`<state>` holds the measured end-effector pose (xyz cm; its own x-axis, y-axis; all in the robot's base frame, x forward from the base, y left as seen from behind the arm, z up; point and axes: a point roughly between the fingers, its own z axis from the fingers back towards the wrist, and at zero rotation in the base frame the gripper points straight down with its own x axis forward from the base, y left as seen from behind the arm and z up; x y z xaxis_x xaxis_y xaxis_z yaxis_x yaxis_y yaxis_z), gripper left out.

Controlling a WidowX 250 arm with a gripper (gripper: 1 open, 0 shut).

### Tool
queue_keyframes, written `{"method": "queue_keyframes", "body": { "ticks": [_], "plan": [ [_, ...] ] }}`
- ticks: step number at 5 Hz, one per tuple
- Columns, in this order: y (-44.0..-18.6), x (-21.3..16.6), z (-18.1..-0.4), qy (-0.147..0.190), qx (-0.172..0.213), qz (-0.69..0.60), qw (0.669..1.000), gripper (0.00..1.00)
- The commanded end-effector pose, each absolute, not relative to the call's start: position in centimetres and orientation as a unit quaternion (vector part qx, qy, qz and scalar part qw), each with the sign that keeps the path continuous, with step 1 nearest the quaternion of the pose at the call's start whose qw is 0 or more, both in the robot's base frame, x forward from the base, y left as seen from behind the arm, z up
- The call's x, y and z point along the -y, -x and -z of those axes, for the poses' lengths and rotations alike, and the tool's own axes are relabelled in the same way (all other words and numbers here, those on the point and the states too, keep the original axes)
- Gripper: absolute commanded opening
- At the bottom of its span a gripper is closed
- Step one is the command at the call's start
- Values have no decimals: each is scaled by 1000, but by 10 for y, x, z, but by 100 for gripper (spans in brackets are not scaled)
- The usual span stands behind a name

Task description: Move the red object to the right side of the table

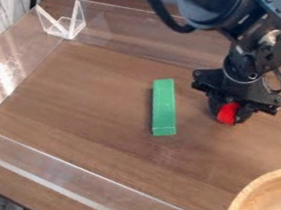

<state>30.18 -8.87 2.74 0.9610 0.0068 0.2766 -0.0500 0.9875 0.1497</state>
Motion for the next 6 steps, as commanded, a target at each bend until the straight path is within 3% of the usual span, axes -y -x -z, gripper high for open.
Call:
{"method": "queue_keyframes", "body": {
  "ticks": [1,4,6],
  "plan": [
    [-308,99,-46,-75,158,-31,984,100],
    [-309,84,-61,-70,167,-33,983,100],
    [-305,84,-88,-65,170,-102,978,100]
  ]
}}
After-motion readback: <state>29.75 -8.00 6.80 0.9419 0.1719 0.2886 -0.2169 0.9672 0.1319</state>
